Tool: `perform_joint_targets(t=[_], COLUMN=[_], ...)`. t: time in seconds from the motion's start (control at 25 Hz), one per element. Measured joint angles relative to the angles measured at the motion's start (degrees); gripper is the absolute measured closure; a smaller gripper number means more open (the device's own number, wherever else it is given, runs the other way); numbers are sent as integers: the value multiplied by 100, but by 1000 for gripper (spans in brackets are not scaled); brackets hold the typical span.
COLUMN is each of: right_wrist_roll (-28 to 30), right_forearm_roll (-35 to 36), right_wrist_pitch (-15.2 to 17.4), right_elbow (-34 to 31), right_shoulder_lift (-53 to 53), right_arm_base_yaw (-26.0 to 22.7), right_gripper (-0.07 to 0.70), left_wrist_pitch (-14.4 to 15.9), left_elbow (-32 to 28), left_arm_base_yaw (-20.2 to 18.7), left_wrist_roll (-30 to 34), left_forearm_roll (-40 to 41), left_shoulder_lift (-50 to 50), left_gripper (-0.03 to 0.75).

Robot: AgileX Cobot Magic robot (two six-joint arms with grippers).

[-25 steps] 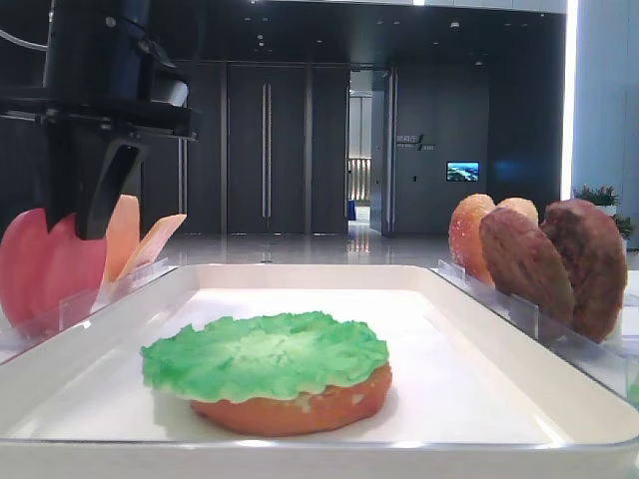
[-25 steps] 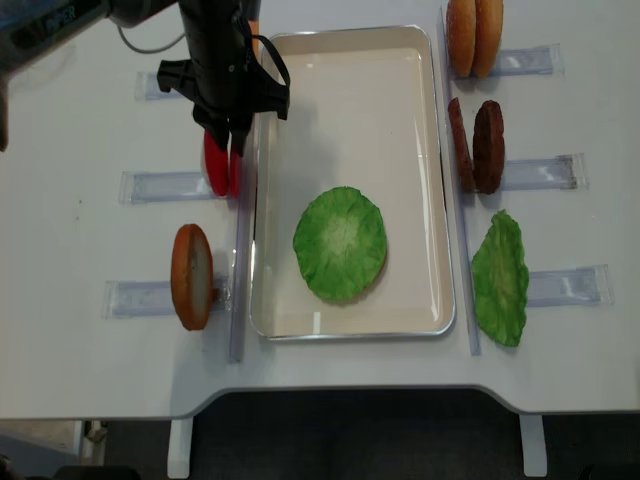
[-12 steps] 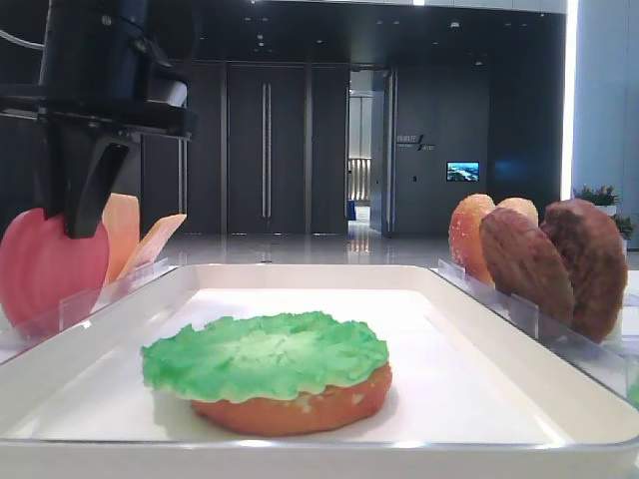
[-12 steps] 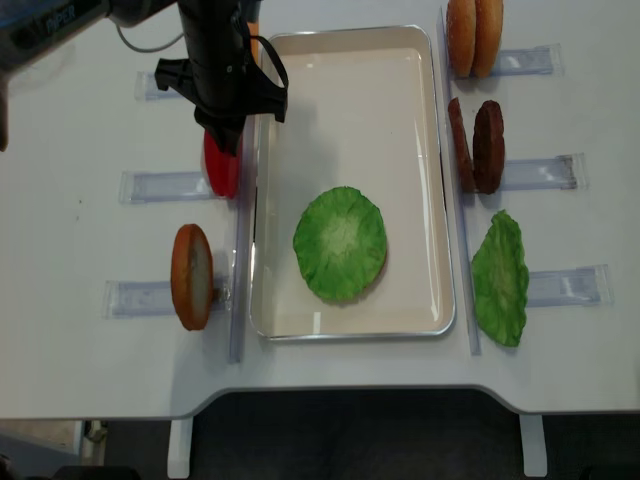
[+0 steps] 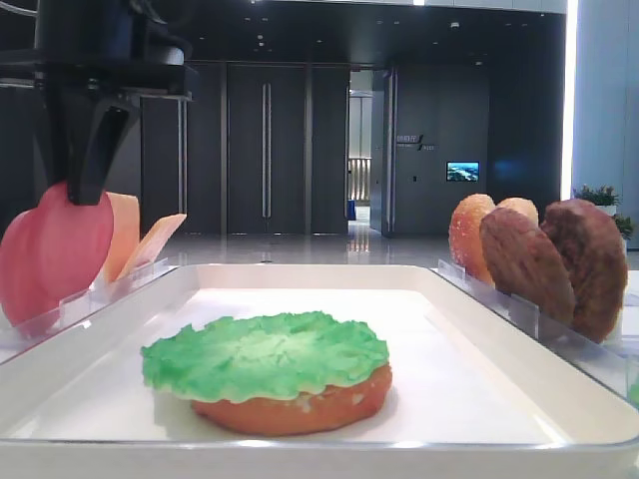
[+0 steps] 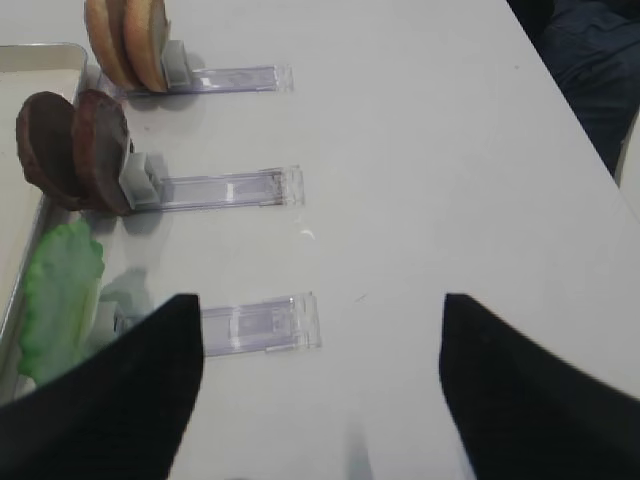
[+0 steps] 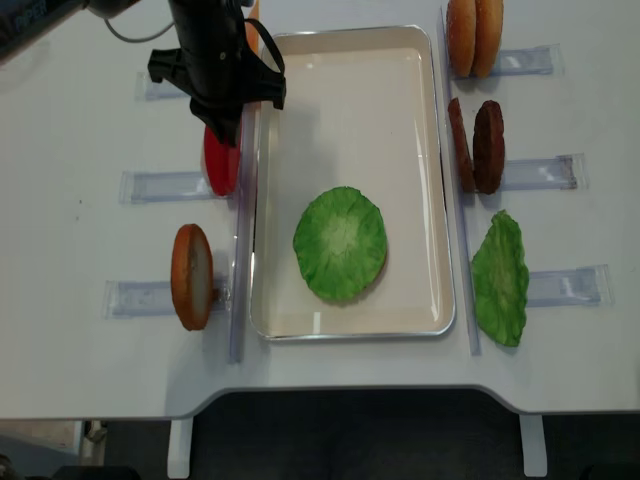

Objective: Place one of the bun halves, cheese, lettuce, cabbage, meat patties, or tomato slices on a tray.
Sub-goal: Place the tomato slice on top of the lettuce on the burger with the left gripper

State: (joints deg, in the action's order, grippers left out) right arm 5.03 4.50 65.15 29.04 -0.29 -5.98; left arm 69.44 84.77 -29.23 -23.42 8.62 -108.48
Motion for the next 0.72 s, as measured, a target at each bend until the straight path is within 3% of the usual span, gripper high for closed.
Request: perform_joint_targets(t=[0.72], right_wrist_roll=[0], right_forearm_roll=[0], right_wrist_pitch=[0], right_elbow=[0], right_shoulder_lift=[0], right_arm_base_yaw=[0], right_gripper=[144], left_wrist_pitch=[24], left_elbow=[0], left_arm_base_yaw=[0], left_wrist_roll=[458], left_forearm_roll=[-959], left_shoulder_lift=[630], left_gripper=[662])
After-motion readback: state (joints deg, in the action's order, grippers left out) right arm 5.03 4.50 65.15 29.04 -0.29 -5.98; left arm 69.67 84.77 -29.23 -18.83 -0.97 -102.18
